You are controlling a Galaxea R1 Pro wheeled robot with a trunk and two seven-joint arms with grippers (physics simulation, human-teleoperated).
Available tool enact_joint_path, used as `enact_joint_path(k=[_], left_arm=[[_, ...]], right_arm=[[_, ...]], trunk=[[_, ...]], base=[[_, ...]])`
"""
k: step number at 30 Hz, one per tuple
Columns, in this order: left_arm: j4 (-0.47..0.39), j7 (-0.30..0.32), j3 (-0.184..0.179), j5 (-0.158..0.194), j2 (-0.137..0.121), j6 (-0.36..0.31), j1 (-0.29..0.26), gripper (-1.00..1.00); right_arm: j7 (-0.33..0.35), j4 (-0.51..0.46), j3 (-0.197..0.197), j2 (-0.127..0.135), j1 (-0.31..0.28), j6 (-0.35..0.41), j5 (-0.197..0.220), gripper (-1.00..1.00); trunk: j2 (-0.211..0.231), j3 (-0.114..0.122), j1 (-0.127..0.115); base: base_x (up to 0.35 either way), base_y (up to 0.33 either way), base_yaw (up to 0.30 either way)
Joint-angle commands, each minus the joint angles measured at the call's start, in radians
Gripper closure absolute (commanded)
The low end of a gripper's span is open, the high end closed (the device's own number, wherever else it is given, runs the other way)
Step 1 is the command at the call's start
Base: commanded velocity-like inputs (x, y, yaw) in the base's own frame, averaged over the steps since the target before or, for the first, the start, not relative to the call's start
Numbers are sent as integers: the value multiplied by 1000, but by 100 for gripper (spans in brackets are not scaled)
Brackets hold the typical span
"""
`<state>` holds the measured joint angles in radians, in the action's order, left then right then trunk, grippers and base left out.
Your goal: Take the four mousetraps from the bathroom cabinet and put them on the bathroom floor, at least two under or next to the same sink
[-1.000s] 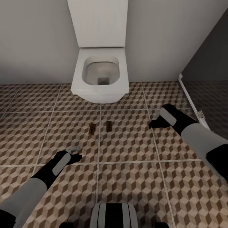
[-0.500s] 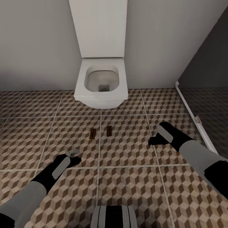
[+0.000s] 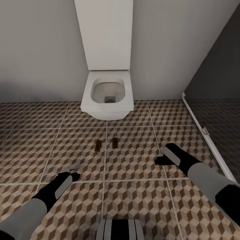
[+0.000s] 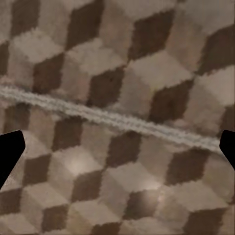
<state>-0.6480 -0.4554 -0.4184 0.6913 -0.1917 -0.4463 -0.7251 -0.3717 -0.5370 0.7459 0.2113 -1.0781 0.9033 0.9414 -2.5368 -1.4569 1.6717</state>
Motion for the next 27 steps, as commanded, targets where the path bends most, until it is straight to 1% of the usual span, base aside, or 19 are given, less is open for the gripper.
enact_joint_path(k=[1, 2, 9, 17, 27], left_arm=[[1, -9, -7, 5, -2, 3, 0, -100], [3, -7, -7, -5, -2, 11, 2, -100], [6, -7, -7, -12, 3, 18, 5, -100], [7, -6, -7, -13, 8, 19, 7, -100], [1, -5, -6, -20, 10, 20, 34, -100]], right_arm=[[-8, -9, 7, 1, 6, -2, 10, -100], [-7, -40, 7, 1, 20, -9, 9, -100], [-6, -99, 6, -1, 63, -15, 8, -100], [-6, -115, 7, -4, 79, -18, 8, -100], [-6, -131, 7, -12, 115, -45, 8, -100]], trunk=[[0, 3, -1], [0, 7, -1], [2, 34, -4], [4, 65, -8], [6, 104, -12]], base=[[0, 0, 0], [0, 0, 0], [0, 0, 0], [0, 0, 0], [0, 0, 0]])
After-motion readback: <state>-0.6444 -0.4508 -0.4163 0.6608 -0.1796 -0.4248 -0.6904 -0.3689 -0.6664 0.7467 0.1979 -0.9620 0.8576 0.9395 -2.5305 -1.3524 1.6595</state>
